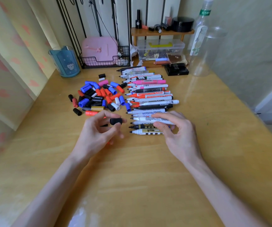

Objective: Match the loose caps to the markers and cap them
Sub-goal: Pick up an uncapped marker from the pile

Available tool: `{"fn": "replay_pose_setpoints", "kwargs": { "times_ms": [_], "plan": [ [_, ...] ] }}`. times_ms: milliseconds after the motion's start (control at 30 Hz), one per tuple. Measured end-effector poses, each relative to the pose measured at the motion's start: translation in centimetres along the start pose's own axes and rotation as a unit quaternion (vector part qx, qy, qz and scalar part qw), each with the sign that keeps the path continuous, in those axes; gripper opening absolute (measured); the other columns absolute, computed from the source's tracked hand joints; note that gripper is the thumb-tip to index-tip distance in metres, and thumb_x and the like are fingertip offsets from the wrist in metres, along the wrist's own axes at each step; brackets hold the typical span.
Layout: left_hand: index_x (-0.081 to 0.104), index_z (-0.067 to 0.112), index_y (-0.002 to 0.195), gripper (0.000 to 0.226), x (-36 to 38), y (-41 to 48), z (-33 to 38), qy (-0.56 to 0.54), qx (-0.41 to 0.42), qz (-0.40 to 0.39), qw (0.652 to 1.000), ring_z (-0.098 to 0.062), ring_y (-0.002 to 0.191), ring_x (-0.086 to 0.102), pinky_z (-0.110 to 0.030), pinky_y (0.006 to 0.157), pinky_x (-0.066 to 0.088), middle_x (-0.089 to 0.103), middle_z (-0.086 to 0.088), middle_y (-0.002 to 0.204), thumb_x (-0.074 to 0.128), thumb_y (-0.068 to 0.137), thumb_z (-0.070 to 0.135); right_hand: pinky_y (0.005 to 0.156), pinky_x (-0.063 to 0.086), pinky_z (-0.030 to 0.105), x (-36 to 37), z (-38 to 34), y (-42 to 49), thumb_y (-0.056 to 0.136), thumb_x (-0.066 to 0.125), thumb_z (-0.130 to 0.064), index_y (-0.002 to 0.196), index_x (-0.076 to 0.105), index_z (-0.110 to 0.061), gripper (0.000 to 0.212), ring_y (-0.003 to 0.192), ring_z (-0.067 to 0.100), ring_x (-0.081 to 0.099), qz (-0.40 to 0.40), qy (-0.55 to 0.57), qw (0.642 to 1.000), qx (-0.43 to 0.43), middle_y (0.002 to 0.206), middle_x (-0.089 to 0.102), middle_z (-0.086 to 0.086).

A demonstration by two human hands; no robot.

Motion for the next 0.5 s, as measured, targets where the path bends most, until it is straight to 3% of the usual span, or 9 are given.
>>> {"fn": "replay_pose_setpoints", "kwargs": {
  "times_ms": [100, 167, 267, 400, 500],
  "plan": [
    [0.074, 0.028, 0.09, 0.009, -0.27, 0.05, -0.15, 0.045, 0.011, 0.013, 0.999, -0.017, 0.066, 0.059, -0.043, 0.055, 0.052, 0.076, 0.006, 0.094, 0.075, 0.094, 0.019, 0.07, 0.04, 0.019, 0.06, 0.05, -0.01, 0.092, 0.078, -0.014, 0.105, 0.08, -0.028, 0.02, 0.089, 0.001, 0.053, -0.001, 0.003, 1.0, 0.0, 0.098, 0.071, -0.018],
    [0.076, 0.033, 0.089, 0.004, -0.29, 0.15, -0.48, 0.067, 0.017, 0.009, 0.998, -0.012, 0.063, 0.053, -0.044, 0.055, 0.051, 0.074, 0.01, 0.088, 0.075, 0.091, 0.031, 0.07, 0.04, 0.02, 0.06, 0.08, -0.05, 0.092, 0.078, -0.016, 0.105, 0.08, -0.028, 0.019, 0.091, 0.004, 0.055, -0.002, 0.005, 1.0, -0.001, 0.099, 0.072, -0.019],
    [0.078, 0.022, 0.108, 0.022, -0.17, 0.12, -0.74, 0.15, 0.04, 0.001, 0.988, -0.008, 0.059, 0.06, -0.034, 0.063, 0.051, 0.07, 0.016, 0.086, 0.072, 0.092, 0.036, 0.069, 0.042, 0.025, 0.07, 0.22, -0.05, 0.092, 0.078, -0.017, 0.105, 0.08, -0.03, 0.019, 0.092, 0.007, 0.056, -0.004, 0.01, 1.0, 0.003, 0.099, 0.072, -0.02],
    [0.076, 0.025, 0.114, 0.019, -0.12, 0.04, -0.76, 0.195, 0.056, 0.006, 0.979, -0.006, 0.053, 0.056, -0.027, 0.06, 0.046, 0.066, 0.019, 0.071, 0.071, 0.096, 0.028, 0.069, 0.044, 0.031, 0.22, 0.34, 0.02, 0.092, 0.078, -0.018, 0.105, 0.08, -0.031, 0.019, 0.093, 0.011, 0.058, -0.013, 0.02, 1.0, 0.006, 0.098, 0.071, -0.02],
    [0.076, 0.022, 0.121, 0.031, -0.06, 0.03, -0.07, 0.218, 0.094, 0.007, 0.971, -0.006, 0.058, 0.053, -0.014, 0.061, 0.039, 0.061, 0.032, 0.082, 0.069, 0.093, 0.034, 0.069, 0.044, 0.033, 0.29, 0.27, -0.01, 0.091, 0.078, -0.018, 0.106, 0.08, -0.031, 0.019, 0.097, 0.013, 0.061, -0.018, 0.027, 0.999, 0.006, 0.099, 0.072, -0.019]
  ]
}}
Point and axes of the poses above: each hand's wrist, its own y-axis towards the middle knuckle, its own x-axis out of the palm, z = x × y, the point moved 4 cm from there along y, towards the middle knuckle
